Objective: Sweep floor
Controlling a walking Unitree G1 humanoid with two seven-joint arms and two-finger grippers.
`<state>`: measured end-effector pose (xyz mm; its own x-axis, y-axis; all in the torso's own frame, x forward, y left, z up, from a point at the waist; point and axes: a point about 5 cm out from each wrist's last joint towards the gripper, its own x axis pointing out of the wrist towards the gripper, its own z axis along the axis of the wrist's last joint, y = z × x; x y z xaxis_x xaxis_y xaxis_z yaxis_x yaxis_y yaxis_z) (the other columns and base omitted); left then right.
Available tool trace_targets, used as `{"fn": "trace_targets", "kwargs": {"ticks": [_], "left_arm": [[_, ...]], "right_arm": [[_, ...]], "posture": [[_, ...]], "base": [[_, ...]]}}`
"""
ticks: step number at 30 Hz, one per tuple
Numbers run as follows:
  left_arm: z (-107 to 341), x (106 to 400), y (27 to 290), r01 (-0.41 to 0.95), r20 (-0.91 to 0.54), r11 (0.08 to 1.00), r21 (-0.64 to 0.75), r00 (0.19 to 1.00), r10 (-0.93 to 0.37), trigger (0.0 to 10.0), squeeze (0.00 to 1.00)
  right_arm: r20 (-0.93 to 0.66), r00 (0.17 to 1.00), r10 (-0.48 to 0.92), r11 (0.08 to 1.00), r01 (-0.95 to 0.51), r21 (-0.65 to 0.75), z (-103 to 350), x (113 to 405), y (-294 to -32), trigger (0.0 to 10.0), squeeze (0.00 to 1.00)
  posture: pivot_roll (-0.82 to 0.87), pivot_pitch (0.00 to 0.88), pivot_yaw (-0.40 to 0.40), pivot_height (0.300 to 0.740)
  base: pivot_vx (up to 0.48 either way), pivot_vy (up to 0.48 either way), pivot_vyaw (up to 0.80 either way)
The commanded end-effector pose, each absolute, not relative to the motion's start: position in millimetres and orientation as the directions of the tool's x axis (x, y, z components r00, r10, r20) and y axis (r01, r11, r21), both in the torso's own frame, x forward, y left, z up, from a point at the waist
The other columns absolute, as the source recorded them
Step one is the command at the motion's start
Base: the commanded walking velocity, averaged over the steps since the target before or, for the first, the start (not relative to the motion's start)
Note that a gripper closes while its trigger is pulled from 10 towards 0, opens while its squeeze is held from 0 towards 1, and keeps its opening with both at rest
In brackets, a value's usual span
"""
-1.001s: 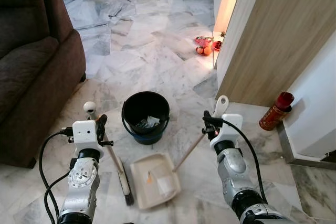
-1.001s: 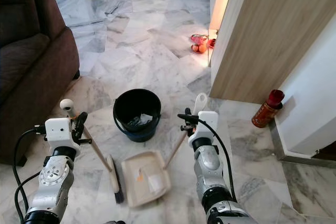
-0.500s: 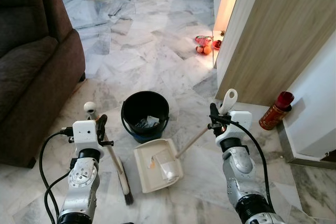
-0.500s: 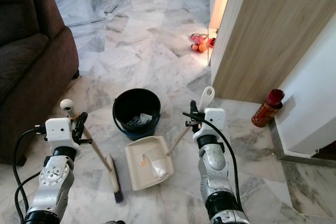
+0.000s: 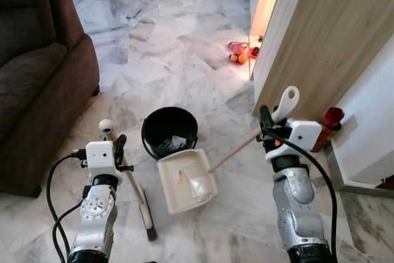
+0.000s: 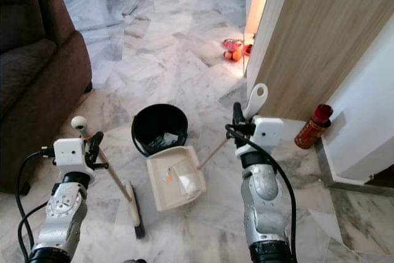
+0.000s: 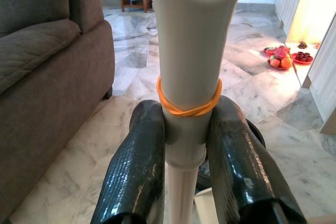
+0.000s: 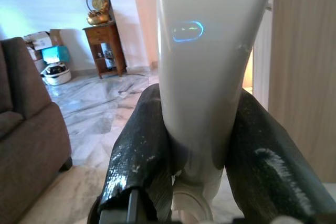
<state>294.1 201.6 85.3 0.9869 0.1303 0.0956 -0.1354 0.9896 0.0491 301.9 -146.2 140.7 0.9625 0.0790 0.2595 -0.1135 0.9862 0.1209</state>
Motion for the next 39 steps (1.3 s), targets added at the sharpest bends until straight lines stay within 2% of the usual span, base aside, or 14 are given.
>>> {"fn": "trace_targets", "kwargs": {"ticks": [1,16,23,39], "left_arm": [[89.7,295.6,199.3,-0.122,0.120,0.991,0.052,0.986,0.115,10.0,0.00],[89.1,296.7,197.2,-0.112,0.116,0.992,0.052,0.988,0.106,10.0,0.00],[89.5,297.1,197.8,-0.110,0.118,0.992,0.057,0.988,0.103,10.0,0.00],[88.3,297.5,197.2,-0.107,0.113,0.992,0.068,0.989,0.098,10.0,0.00]], "right_arm": [[0.331,0.939,0.089,0.981,-0.140,0.135,162.0,297.0,-143.3,10.0,0.00],[0.314,0.945,0.096,0.987,-0.132,0.094,181.3,277.1,-155.3,10.0,0.00],[0.452,0.889,0.070,0.977,-0.153,0.150,232.6,281.6,-139.4,10.0,0.00],[0.517,0.856,0.022,0.964,-0.155,0.215,260.5,286.9,-131.0,10.0,0.00]], "posture": [[0.13,0.097,-0.042,0.740],[0.11,0.092,-0.036,0.740],[0.11,0.097,-0.030,0.740],[0.11,0.107,-0.026,0.740]], "base": [[0.000,0.000,0.00],[0.000,0.000,0.00],[0.000,0.000,0.00],[0.000,0.000,0.00]]}}
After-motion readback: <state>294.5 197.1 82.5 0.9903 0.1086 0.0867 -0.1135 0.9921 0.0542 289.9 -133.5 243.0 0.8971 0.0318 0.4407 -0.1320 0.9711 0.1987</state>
